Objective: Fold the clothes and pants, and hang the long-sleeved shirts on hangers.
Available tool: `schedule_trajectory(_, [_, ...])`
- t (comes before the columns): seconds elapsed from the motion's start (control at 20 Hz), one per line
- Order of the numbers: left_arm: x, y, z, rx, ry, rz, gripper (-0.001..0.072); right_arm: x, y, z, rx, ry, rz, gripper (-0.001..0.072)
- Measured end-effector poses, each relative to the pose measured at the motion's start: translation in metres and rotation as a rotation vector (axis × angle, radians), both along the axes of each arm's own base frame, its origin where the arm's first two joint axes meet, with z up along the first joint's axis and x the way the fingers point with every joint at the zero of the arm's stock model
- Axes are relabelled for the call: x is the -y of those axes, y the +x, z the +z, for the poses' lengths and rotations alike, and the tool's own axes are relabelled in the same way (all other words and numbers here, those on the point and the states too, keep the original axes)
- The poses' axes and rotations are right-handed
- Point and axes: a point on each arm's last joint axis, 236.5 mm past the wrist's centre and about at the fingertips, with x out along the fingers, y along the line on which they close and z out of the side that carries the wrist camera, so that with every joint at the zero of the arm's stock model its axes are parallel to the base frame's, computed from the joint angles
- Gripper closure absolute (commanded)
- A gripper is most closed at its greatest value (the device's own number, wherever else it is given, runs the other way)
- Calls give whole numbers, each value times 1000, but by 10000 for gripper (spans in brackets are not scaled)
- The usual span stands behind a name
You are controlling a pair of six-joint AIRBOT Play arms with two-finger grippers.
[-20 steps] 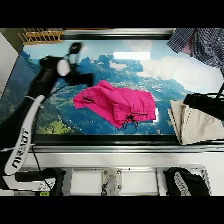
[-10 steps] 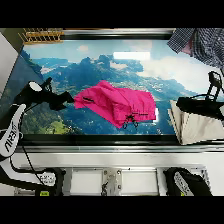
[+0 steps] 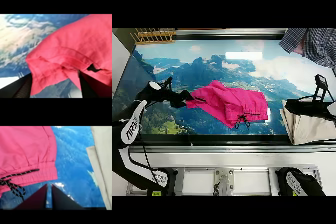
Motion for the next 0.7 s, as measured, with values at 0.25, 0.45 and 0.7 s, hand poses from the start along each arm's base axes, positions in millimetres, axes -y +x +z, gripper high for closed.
schedule_trajectory(0.25, [10, 16, 8, 42, 6, -28, 703, -3, -28, -54, -160, 74, -112, 149])
schedule_trajectory(0.45, [12, 28, 20, 78, 6, -38, 703, -12, -39, -104, -267, 183, -250, 150])
schedule_trajectory(0.7, [13, 31, 25, 85, 4, -46, 703, -41, -13, -137, -244, 298, -302, 177])
